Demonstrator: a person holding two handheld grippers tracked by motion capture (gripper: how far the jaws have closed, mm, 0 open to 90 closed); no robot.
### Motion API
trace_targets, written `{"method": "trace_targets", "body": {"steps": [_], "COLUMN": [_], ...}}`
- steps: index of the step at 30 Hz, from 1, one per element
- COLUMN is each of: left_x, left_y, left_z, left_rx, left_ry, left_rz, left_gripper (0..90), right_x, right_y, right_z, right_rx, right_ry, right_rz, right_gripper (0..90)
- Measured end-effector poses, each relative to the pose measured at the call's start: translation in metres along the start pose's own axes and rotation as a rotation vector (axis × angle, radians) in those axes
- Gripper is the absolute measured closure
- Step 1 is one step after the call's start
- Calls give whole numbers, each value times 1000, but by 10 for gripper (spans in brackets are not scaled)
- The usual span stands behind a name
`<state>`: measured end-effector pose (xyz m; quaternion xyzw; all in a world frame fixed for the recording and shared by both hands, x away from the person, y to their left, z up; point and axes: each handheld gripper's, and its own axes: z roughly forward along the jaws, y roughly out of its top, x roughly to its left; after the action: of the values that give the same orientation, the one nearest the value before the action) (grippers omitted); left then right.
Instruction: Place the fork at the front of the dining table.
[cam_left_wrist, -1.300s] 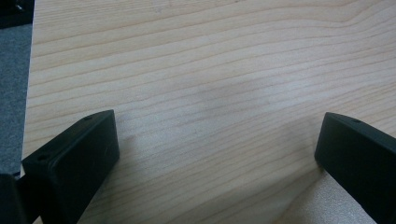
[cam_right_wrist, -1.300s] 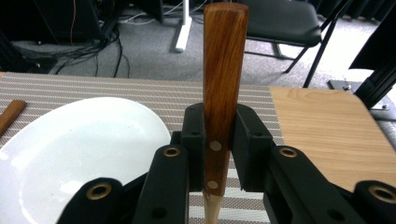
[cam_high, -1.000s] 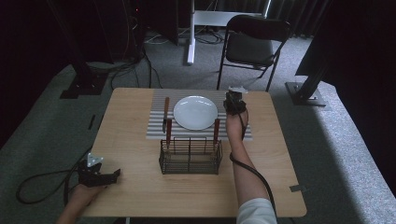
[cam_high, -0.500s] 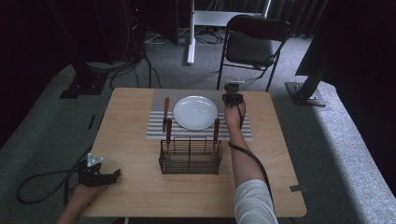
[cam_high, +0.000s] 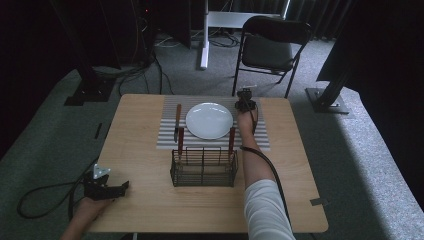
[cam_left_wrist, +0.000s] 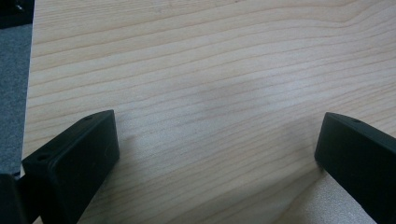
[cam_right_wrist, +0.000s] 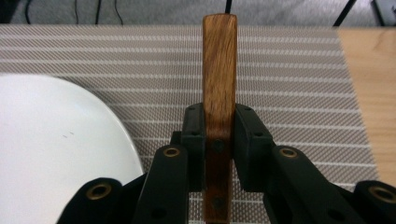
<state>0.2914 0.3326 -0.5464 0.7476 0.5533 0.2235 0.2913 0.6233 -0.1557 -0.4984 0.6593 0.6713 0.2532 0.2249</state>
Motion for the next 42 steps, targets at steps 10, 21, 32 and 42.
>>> {"method": "trace_targets", "body": {"steps": [10,21,32,42], "left_x": [0,0,0,0], "left_y": [0,0,0,0], "left_z": [0,0,0,0], "left_rx": [0,0,0,0], "left_ry": [0,0,0,0], "left_rz": [0,0,0,1], "left_gripper": [0,0,0,0], "right_x": [2,5,6,-3], "right_y": [-10,-12,-12,-25], "right_z": [20,19,0,-11], "right_rx": [60,69,44,21], "right_ry": [-5,-9,78,143], "right_rz": [8,-37,-41,-50], "right_gripper": [758,598,377,194]}}
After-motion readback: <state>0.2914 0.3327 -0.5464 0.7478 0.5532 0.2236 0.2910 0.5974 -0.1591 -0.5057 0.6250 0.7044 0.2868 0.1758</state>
